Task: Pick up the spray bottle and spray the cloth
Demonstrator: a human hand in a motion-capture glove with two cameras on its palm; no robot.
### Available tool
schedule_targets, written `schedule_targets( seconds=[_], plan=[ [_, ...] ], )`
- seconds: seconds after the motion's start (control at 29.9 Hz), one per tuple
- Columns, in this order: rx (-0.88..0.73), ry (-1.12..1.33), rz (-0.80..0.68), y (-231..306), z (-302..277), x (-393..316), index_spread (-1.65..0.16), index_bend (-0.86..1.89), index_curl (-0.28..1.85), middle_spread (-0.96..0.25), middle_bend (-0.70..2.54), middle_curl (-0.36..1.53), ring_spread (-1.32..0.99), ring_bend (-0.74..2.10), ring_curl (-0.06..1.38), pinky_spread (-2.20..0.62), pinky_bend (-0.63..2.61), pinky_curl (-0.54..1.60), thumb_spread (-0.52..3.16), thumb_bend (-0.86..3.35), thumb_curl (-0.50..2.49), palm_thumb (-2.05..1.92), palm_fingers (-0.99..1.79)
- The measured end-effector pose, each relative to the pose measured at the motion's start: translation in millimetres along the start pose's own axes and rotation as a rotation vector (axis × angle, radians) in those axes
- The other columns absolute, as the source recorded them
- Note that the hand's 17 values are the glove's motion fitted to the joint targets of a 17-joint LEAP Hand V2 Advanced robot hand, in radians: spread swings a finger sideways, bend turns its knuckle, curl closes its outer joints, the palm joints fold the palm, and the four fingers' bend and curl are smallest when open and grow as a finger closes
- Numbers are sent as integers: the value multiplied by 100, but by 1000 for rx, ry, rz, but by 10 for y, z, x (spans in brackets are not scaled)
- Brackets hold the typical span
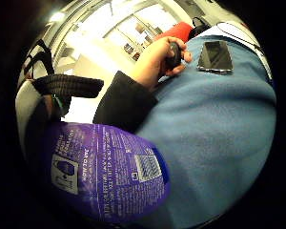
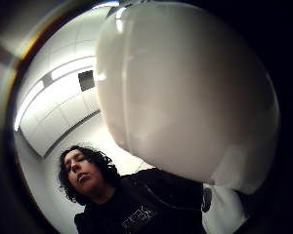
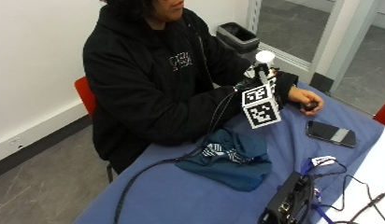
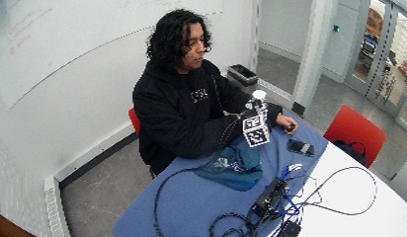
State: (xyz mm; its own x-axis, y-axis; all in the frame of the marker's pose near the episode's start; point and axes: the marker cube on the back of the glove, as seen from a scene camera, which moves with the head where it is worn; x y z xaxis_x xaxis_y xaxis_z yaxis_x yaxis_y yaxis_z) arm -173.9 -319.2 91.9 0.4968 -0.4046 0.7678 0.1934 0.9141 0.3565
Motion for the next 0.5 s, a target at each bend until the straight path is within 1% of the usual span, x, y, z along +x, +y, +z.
schedule_targets(
  seconds=[0.17,0.33,0.4,0.44,0.47,0.5],
  plan=[
    [-37,-19,33,16,-11,-15,-27,20,65,-18,52,53,-23,57,49,-29,43,43,39,-4,78,97,130],
    [-119,-21,139,94,-33,-4,-27,18,64,-18,52,53,-23,55,48,-28,42,43,42,-3,78,97,124],
    [-158,0,184,170,-77,-13,-27,7,60,-15,54,54,-20,55,48,-20,37,41,49,-3,76,97,107],
    [-169,19,202,216,-113,-31,-26,5,58,-13,54,53,-18,54,48,-16,31,40,56,-3,75,96,95],
    [-173,42,216,264,-157,-59,-26,5,58,-12,53,53,-17,54,48,-12,30,41,61,-3,74,94,88],
    [-170,66,229,313,-208,-97,-25,4,56,-10,49,52,-15,51,48,-9,32,43,66,-4,72,91,73]
  ],
)
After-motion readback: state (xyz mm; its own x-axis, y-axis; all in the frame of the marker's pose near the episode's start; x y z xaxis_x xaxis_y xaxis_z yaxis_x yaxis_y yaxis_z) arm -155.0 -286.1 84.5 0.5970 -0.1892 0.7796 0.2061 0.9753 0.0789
